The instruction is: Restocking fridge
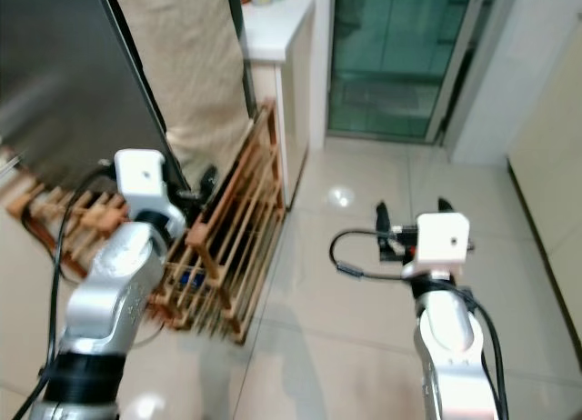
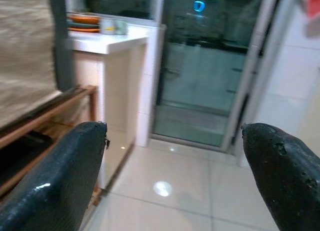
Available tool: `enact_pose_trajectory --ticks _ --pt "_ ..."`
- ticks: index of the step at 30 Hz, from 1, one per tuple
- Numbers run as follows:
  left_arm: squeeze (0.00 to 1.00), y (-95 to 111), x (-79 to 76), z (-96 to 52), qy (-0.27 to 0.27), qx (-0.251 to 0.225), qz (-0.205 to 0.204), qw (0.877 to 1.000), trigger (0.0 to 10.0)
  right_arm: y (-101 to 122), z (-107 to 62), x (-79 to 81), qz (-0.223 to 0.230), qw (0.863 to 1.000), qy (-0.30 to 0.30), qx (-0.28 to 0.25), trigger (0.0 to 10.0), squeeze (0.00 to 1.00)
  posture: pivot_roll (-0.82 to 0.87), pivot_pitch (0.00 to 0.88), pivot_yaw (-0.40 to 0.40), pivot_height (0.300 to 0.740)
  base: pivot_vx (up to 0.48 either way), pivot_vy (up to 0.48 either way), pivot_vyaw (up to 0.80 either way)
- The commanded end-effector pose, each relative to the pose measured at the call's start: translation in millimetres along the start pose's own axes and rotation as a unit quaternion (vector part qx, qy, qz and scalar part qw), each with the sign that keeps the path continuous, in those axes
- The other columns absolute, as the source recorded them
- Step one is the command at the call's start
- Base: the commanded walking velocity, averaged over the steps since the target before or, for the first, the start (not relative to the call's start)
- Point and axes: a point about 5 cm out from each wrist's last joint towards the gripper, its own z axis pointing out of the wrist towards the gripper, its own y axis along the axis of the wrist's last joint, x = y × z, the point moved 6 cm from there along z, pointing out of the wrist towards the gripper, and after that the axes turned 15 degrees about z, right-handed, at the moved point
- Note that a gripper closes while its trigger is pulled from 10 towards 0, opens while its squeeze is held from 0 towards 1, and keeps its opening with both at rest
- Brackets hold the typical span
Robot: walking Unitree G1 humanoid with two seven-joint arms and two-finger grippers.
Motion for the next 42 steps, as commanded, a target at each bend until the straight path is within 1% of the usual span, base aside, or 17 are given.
enact_pose_trajectory --ticks 1,3,6,9,13,18,21,25,29,32,33,34,35,36,38,39,42 --pt "0.0 -5.2 13.7 -1.7 0.017 0.005 0.016 1.0 10.0 -3.3 4.5 12.6 0.002 1.0 0.015 0.007 10.0 0.0 -0.08 0.0 0.076 0.74 0.0 0.0 0.52" --pt "0.0 -4.6 12.8 -1.4 0.014 0.003 0.016 1.0 10.0 -3.6 4.6 12.8 0.002 1.0 0.015 0.007 10.0 0.0 -0.08 0.0 0.076 0.74 0.0 0.0 0.52" --pt "0.0 1.7 7.6 -0.7 0.0 -0.013 0.019 1.0 10.0 -5.9 5.1 12.3 0.007 1.0 0.008 0.012 10.0 0.0 -0.08 0.0 0.078 0.74 0.0 0.0 0.17" --pt "0.0 5.5 7.3 1.3 0.0 -0.019 0.017 1.0 10.0 -5.9 5.6 15.2 0.01 1.0 0.013 0.01 10.0 0.0 -0.08 0.0 0.078 0.74 0.48 0.0 0.0" --pt "0.0 8.7 11.5 2.9 0.009 -0.025 0.007 1.0 10.0 -6.3 5.6 17.4 0.009 1.0 0.018 0.012 10.0 0.0 -0.08 0.0 0.079 0.74 0.466 0.0 0.0" --pt "0.0 8.7 10.2 3.7 0.009 -0.024 0.004 1.0 10.0 -6.5 5.8 16.0 0.008 1.0 0.016 0.013 10.0 0.0 -0.08 0.0 0.078 0.74 0.455 0.0 0.0" --pt "0.0 11.0 6.0 4.5 0.001 -0.03 0.004 1.0 10.0 -7.0 5.9 15.7 0.007 1.0 0.017 0.014 10.0 0.0 -0.08 0.0 0.078 0.74 0.454 0.0 0.0" --pt "0.0 14.4 1.7 6.6 -0.006 -0.033 0.01 0.999 10.0 -7.4 6.1 15.8 0.007 1.0 0.018 0.014 10.0 0.0 -0.09 0.0 0.077 0.74 0.0 0.0 0.0" --pt "0.0 15.0 4.2 10.0 0.003 -0.029 0.01 1.0 10.0 -7.7 6.2 16.2 0.006 1.0 0.019 0.015 10.0 0.0 -0.09 0.0 0.077 0.74 0.0 0.0 0.0" --pt "0.0 13.3 9.6 18.8 0.016 -0.017 0.003 1.0 10.0 -8.0 6.7 16.9 0.007 1.0 0.02 0.015 10.0 0.0 -0.08 0.0 0.073 0.74 0.0 0.0 0.0" --pt "0.0 12.4 12.1 22.2 0.023 -0.011 -0.005 1.0 10.0 -8.2 7.0 17.7 0.007 1.0 0.022 0.016 10.0 0.0 -0.08 0.0 0.073 0.74 0.0 0.0 0.0" --pt "0.0 9.6 16.5 28.9 0.036 0.004 -0.041 0.998 10.0 -8.4 7.2 18.5 0.007 1.0 0.023 0.016 10.0 0.0 -0.08 0.0 0.073 0.74 0.0 0.0 0.0" --pt "0.0 9.6 16.5 28.9 0.036 0.004 -0.041 0.998 10.0 -8.4 7.2 18.5 0.007 1.0 0.023 0.016 10.0 0.0 -0.08 0.0 0.073 0.74 0.0 0.0 0.0" --pt "0.0 8.0 16.3 33.1 0.037 0.01 -0.063 0.997 10.0 -8.5 7.3 18.7 0.007 1.0 0.023 0.016 10.0 0.0 -0.09 0.0 0.076 0.74 0.0 0.0 0.0" --pt "0.0 7.5 15.3 36.0 0.036 0.012 -0.067 0.997 10.0 -8.6 7.4 18.7 0.007 1.0 0.023 0.016 10.0 0.0 -0.09 0.0 0.076 0.74 0.0 0.0 0.0" --pt "0.0 8.4 13.0 41.2 0.032 0.011 -0.075 0.997 10.0 -8.8 7.2 19.1 0.007 1.0 0.023 0.016 10.0 0.0 -0.1 0.0 0.08 0.74 0.0 0.0 0.0" --pt "0.0 10.6 11.0 48.0 0.031 0.007 -0.069 0.997 10.0 -9.0 6.3 19.8 0.007 1.0 0.022 0.016 10.0 0.0 -0.1 0.0 0.084 0.74 0.0 0.0 0.0"
